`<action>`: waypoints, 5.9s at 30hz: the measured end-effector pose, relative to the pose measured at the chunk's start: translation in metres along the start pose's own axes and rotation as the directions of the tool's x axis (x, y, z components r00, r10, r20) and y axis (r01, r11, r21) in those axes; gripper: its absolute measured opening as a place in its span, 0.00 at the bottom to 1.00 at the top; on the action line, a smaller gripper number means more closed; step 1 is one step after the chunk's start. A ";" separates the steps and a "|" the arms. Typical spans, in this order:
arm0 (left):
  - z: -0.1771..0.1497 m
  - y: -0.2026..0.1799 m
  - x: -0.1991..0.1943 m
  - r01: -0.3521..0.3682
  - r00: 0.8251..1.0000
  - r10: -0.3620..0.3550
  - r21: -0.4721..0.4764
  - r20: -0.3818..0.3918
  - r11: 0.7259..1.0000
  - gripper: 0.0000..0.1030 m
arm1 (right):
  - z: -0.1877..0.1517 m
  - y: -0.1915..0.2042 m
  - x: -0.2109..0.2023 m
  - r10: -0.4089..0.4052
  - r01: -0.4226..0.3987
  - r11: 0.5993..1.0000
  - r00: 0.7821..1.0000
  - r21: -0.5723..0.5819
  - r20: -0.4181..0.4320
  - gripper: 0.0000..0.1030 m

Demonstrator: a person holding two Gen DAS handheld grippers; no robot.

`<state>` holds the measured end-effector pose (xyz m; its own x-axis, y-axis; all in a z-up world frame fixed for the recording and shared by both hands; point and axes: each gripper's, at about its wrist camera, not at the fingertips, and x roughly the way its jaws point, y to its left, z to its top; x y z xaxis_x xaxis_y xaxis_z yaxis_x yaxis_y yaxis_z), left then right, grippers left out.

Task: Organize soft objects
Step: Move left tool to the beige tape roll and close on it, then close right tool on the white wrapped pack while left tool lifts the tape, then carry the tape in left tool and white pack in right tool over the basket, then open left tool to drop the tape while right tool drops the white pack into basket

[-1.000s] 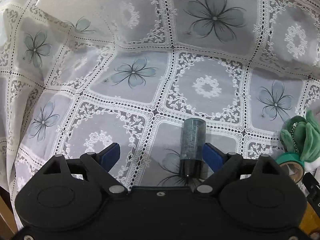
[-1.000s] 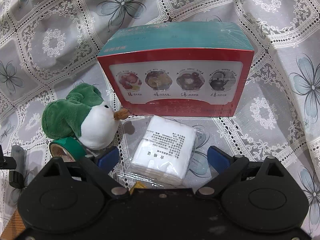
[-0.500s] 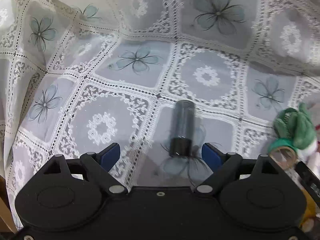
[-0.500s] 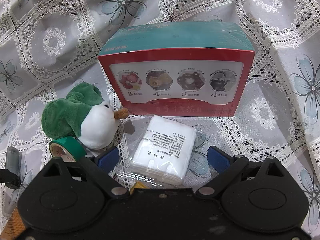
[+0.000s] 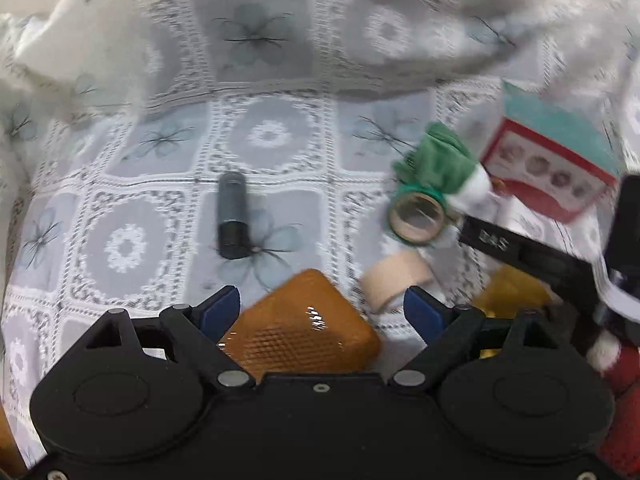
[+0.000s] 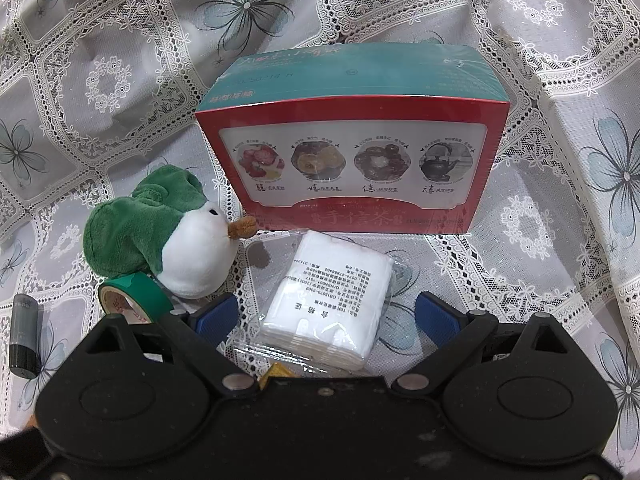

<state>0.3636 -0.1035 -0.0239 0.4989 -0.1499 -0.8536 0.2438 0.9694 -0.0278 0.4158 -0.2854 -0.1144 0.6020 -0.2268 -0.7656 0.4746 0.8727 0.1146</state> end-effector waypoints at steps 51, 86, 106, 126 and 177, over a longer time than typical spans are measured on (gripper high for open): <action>0.024 -0.027 0.065 0.012 1.000 -0.010 0.156 -0.015 0.988 0.78 | 0.002 -0.002 0.001 0.020 -0.020 1.000 1.000 0.014 -0.001 0.97; -0.096 0.024 -0.052 0.026 0.995 -0.019 -0.066 0.094 0.997 0.47 | -0.005 -0.005 -0.010 -0.024 0.024 1.000 1.000 0.002 0.013 0.81; -0.153 0.025 -0.087 0.059 0.998 -0.057 -0.058 0.036 0.997 0.47 | 0.017 -0.015 -0.032 -0.073 0.073 0.997 0.997 -0.006 -0.013 0.47; -0.201 0.019 -0.125 0.106 0.992 -0.107 -0.015 -0.060 0.994 0.47 | -0.053 -0.100 -0.187 0.101 -0.101 0.995 0.993 0.000 0.061 0.48; -0.247 0.005 -0.134 0.177 0.974 -0.172 0.020 -0.145 0.984 0.69 | -0.202 -0.096 -0.319 0.408 -0.438 0.867 0.898 -0.238 -0.165 0.69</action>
<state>0.0925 -0.0302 -0.0380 0.3235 -0.2852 -0.9022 0.3448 0.9235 -0.1682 0.0489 -0.2095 -0.0090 0.6285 0.2238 -0.7450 -0.0047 0.9588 0.2840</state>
